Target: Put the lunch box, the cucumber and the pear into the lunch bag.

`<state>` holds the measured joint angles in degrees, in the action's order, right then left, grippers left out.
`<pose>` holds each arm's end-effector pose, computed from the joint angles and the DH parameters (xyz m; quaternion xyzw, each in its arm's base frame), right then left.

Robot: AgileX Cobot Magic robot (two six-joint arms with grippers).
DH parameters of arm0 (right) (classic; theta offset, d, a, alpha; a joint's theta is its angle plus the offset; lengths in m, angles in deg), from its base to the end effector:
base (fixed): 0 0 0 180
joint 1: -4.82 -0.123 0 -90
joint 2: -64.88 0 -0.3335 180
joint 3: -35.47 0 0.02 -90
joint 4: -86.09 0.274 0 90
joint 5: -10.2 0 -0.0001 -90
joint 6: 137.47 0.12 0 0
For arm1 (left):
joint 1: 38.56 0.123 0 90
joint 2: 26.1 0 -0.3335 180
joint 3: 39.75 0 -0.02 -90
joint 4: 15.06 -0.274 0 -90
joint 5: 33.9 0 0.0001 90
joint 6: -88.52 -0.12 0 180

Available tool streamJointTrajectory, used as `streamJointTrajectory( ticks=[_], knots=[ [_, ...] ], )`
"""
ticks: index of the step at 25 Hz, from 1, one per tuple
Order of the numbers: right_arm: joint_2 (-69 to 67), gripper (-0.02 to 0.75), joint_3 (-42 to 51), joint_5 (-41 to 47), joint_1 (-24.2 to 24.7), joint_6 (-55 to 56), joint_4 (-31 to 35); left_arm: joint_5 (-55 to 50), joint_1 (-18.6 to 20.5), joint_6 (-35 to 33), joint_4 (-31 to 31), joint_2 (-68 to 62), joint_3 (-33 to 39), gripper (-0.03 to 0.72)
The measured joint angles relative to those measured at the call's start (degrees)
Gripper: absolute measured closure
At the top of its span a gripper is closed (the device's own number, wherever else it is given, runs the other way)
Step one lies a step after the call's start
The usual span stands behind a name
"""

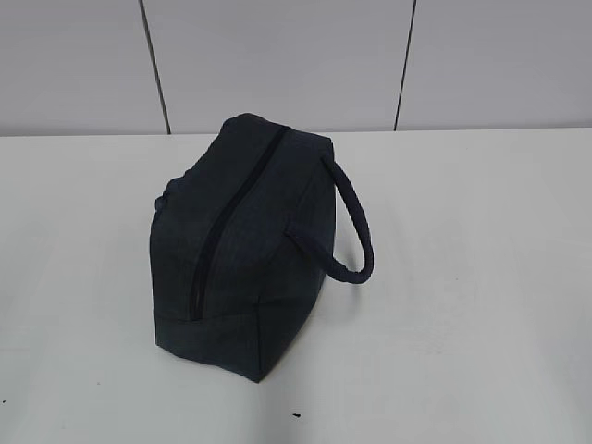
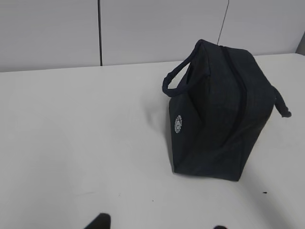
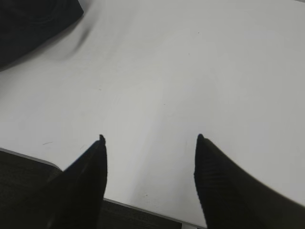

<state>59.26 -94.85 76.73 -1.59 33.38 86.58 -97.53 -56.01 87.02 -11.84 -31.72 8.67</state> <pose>-0.0161 -0.0009 0.2647 -0.1187 0.8658 -0.0074 0.4861 -0.0168 -0.0010 0.2771 0.1431 0.8433 -0.0995 0.5084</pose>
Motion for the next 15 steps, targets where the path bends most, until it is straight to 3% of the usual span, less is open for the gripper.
streamJointTrajectory(
  ticks=[15],
  knots=[
    [0.00,0.281,0.00,0.00,0.00,0.00,0.00,0.00,0.00,-0.06,0.83,0.00,0.00,0.332]
  ],
)
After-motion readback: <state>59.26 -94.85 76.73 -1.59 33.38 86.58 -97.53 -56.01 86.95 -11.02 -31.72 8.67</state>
